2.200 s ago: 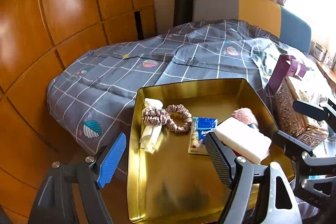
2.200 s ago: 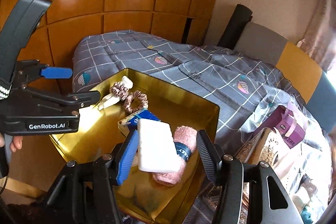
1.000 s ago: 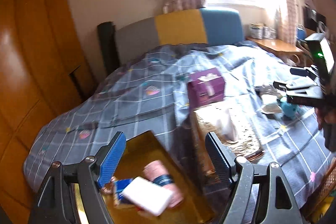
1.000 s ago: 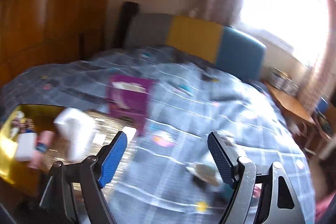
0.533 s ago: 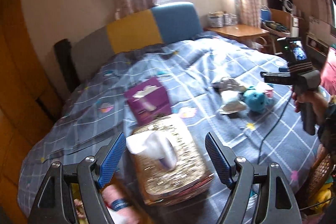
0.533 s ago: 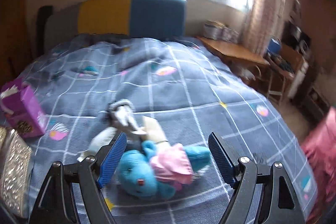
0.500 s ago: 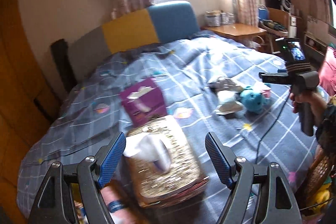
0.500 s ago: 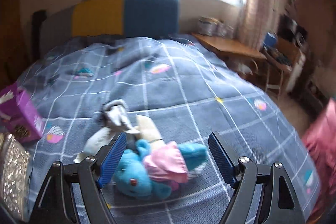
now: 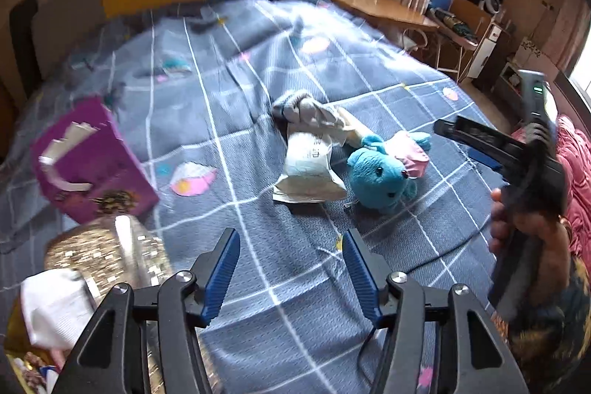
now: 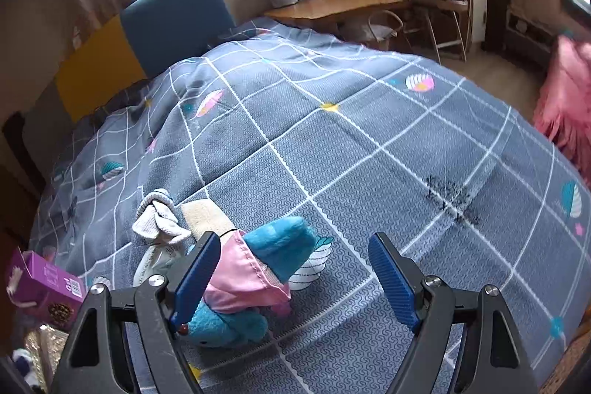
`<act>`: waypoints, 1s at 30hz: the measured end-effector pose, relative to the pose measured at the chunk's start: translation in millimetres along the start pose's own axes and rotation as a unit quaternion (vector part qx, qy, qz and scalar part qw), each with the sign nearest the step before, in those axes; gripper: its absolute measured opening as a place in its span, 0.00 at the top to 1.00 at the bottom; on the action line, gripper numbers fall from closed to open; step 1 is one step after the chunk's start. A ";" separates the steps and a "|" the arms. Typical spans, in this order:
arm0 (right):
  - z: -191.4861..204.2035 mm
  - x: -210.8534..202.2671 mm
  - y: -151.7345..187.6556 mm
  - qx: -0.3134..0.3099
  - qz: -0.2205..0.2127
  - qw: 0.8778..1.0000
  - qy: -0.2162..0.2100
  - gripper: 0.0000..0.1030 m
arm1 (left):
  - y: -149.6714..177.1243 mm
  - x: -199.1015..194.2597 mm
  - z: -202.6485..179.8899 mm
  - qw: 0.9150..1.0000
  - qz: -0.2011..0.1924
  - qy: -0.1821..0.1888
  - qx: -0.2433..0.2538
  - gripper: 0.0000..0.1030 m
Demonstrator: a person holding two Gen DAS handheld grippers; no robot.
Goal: Organize soft objects
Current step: 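Move both tools back over the soft items on the bed, then grasp the white cleaning wipes pack with the left tool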
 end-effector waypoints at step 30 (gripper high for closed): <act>-9.8 3.2 -0.3 0.058 0.021 0.996 -0.058 0.25 | -75.3 137.3 -18.4 0.997 0.070 0.002 0.021 0.58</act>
Point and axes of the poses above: each gripper's, at about its wrist camera, not at the fingertips, and x roughly the way its jaws point, z to its left, y to its underside, the point moved 10 cm from there along x, roughly the way its jaws point, and after that the axes turned 12 degrees about z, right-handed, at the moved point
